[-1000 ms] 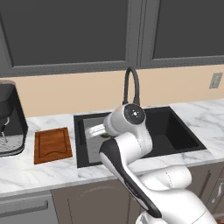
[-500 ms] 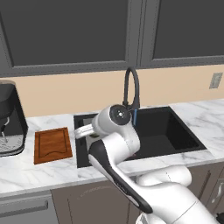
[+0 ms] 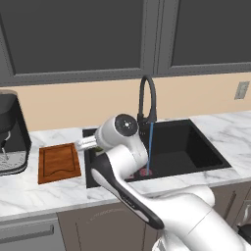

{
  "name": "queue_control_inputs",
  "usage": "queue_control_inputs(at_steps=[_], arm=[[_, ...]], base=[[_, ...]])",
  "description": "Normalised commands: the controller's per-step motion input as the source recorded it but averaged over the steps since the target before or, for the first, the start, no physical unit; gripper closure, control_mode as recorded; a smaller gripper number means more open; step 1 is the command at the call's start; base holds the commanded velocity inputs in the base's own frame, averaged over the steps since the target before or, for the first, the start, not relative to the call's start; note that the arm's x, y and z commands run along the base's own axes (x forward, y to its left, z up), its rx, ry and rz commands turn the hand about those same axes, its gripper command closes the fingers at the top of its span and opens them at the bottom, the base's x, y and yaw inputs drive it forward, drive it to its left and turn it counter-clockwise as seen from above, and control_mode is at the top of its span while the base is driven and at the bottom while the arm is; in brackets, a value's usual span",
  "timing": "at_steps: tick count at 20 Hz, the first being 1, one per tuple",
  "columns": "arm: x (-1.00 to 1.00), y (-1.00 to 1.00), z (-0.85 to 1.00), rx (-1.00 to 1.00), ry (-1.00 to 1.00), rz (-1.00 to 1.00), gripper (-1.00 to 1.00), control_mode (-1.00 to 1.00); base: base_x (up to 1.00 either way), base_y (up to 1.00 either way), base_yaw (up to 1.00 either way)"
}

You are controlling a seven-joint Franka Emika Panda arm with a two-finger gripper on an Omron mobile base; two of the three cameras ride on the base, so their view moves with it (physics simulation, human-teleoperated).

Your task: Pick the kiwi from the sink and place it on the cutting board to airdry. Then turn off the sink faucet.

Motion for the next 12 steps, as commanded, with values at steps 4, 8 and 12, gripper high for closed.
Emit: queue_control_inputs(at_steps=[4,8,12], arm=[[0.06,0.04,-0.02,0.02,0.00,0.01,1.00,-1.00],[0.03,0.00,-0.15,0.02,0.00,0.00,1.00,-1.00],[0.00,0.01,-0.39,0.04,0.00,0.00,1.00,-1.00]], base=[[0.00,0.00,0.00],[0.00,0.00,0.00],[0.00,0.00,0.00]])
